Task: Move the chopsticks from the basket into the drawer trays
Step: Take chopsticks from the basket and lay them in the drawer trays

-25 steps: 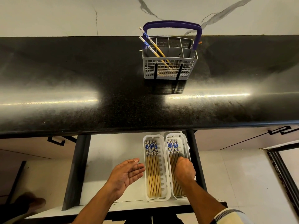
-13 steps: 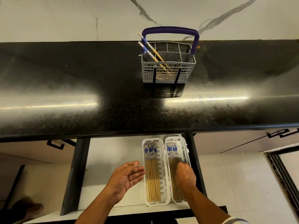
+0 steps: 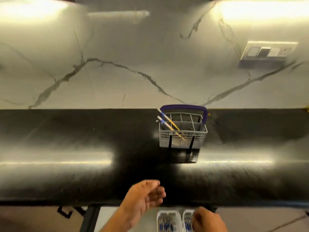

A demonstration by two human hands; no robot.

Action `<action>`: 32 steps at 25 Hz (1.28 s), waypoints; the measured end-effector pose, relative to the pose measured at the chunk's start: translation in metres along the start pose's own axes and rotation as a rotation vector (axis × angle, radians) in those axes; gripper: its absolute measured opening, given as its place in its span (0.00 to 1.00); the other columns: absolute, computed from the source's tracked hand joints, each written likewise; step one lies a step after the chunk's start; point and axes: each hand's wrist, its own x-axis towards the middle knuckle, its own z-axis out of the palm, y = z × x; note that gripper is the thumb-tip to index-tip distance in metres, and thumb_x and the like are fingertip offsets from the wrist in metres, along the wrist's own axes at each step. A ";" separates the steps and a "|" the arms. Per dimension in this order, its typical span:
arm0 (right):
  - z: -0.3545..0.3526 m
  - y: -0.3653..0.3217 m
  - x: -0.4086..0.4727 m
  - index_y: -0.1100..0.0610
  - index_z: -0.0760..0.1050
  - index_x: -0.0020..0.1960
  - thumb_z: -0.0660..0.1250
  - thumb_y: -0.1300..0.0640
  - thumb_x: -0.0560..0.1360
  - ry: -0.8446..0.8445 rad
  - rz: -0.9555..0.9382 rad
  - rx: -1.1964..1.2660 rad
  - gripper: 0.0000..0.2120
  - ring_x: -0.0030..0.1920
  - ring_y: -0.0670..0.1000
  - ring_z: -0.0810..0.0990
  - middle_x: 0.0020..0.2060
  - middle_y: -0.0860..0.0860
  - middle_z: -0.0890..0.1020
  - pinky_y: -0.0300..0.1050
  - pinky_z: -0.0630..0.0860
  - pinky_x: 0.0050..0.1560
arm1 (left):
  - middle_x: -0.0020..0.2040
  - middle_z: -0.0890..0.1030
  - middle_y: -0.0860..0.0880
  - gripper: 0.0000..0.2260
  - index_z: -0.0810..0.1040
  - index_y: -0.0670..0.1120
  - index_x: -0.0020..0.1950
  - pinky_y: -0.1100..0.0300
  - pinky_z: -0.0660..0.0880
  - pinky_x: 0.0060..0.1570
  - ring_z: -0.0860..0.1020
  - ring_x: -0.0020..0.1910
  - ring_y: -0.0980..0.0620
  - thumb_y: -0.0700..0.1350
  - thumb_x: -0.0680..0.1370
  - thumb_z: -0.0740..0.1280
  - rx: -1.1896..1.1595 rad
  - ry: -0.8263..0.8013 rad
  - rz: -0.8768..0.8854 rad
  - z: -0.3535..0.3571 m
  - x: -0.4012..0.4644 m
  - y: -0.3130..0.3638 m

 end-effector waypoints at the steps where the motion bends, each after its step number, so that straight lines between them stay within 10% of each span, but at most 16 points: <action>1: -0.035 -0.013 -0.023 0.55 0.71 0.46 0.77 0.35 0.63 0.059 -0.027 0.003 0.28 0.47 0.45 0.81 0.38 0.65 0.81 0.44 0.76 0.48 | 0.47 0.84 0.36 0.08 0.79 0.37 0.56 0.48 0.81 0.51 0.84 0.48 0.40 0.38 0.80 0.65 0.025 0.012 0.073 0.009 0.012 0.023; 3: -0.164 -0.106 -0.111 0.45 0.77 0.41 0.71 0.45 0.73 -0.004 -0.004 0.242 0.06 0.41 0.39 0.78 0.39 0.44 0.83 0.33 0.71 0.47 | 0.49 0.85 0.38 0.06 0.80 0.39 0.55 0.51 0.82 0.51 0.84 0.48 0.43 0.40 0.81 0.66 0.134 0.061 0.210 0.037 0.033 0.077; 8: -0.258 -0.159 -0.133 0.39 0.75 0.39 0.70 0.44 0.74 0.097 -0.139 0.290 0.07 0.43 0.33 0.79 0.34 0.24 0.77 0.21 0.71 0.39 | 0.45 0.86 0.43 0.06 0.83 0.44 0.49 0.55 0.83 0.49 0.84 0.44 0.49 0.46 0.79 0.69 0.320 0.215 0.355 0.086 0.102 0.139; 12: -0.282 -0.182 -0.098 0.46 0.80 0.44 0.71 0.51 0.76 0.292 -0.361 0.406 0.02 0.42 0.34 0.79 0.32 0.46 0.82 0.30 0.75 0.38 | 0.41 0.86 0.45 0.05 0.84 0.43 0.48 0.59 0.83 0.43 0.84 0.39 0.52 0.44 0.78 0.70 0.346 0.367 0.393 0.102 0.138 0.154; 16: -0.316 -0.223 -0.041 0.50 0.81 0.49 0.68 0.54 0.78 0.327 -0.414 0.429 0.03 0.31 0.38 0.77 0.33 0.44 0.79 0.30 0.71 0.30 | 0.39 0.85 0.45 0.05 0.83 0.45 0.44 0.55 0.84 0.45 0.83 0.37 0.52 0.44 0.78 0.70 0.303 0.436 0.407 0.109 0.151 0.163; 32: -0.294 -0.258 0.105 0.52 0.79 0.52 0.63 0.54 0.80 0.123 -0.416 -0.022 0.06 0.44 0.52 0.81 0.45 0.51 0.82 0.46 0.77 0.44 | 0.44 0.85 0.45 0.05 0.84 0.46 0.50 0.52 0.84 0.46 0.85 0.42 0.50 0.42 0.76 0.73 0.168 0.480 0.490 0.106 0.182 0.177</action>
